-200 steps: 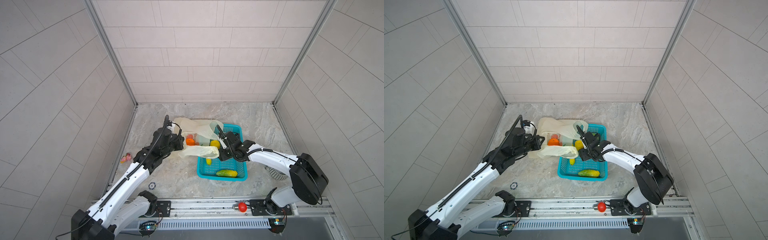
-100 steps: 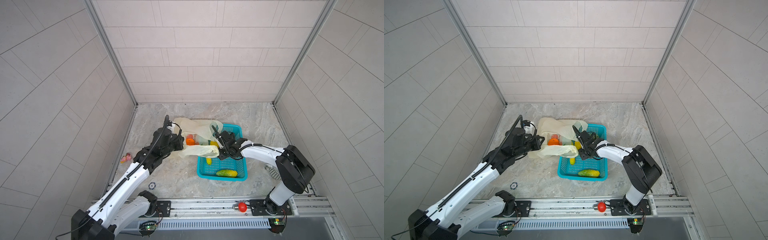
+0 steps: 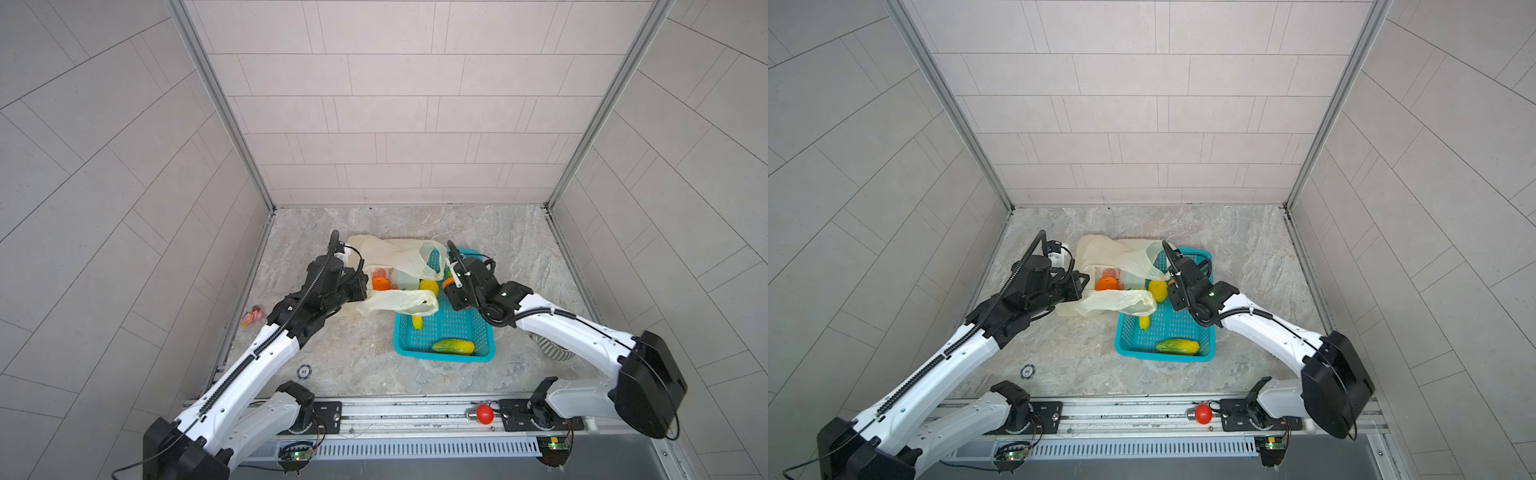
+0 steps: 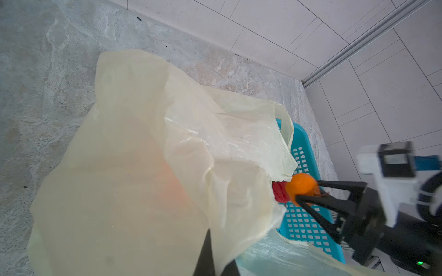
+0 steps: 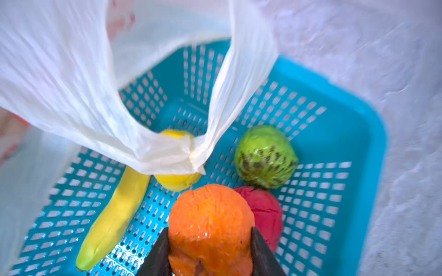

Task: Place the fruits into the plastic bag
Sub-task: 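Lower the right gripper and grasp the small orange in the basket, then carry the orange into the bag mouth held by the left gripper, release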

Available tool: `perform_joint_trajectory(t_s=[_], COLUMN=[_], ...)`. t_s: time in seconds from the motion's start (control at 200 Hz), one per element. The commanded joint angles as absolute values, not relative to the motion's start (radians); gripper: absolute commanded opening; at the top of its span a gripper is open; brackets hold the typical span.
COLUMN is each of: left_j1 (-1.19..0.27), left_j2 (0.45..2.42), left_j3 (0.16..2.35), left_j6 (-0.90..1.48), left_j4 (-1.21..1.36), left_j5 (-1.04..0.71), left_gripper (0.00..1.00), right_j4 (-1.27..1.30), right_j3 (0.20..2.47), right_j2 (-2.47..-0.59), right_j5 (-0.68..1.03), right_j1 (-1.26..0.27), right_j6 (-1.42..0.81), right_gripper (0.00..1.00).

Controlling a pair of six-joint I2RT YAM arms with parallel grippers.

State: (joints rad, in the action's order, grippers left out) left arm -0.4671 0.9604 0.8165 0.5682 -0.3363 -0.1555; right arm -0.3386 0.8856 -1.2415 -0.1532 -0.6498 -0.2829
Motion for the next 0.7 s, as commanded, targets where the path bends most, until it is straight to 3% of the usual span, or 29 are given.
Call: perform_joint_trajectory(t_s=[0.0, 0.09, 0.205, 0.485, 0.696], left_j1=[-0.469, -0.469, -0.469, -0.471, -0.475], left_j2=[0.959, 0.957, 0.954, 0.934, 0.897], left_j3=[0.824, 0.819, 0.809, 0.799, 0.786], left_j6=[0.564, 0.567, 0.570, 0.572, 0.541], left_j4=[-0.333, -0.328, -0.322, -0.318, -0.318], left_j5=[-0.153, -0.156, -0.158, -0.166, -0.212], left_gripper=[0.00, 0.00, 0.00, 0.00, 0.00], right_j4=[-0.280, -0.241, -0.189, -0.037, 0.008], right_j3=[0.843, 0.849, 0.900, 1.052, 1.156], right_j2=[-1.138, -1.082, -1.105, -1.378, -1.600], right_j5=[-0.263, -0.220, 0.004, 0.310, 0.393], right_j1=[-0.653, -0.652, -0.655, -0.793, -0.825], right_j6=[-0.269, -0.256, -0.228, -0.275, -0.323], right_gripper=[0.37, 0.37, 0.39, 0.39, 0.40])
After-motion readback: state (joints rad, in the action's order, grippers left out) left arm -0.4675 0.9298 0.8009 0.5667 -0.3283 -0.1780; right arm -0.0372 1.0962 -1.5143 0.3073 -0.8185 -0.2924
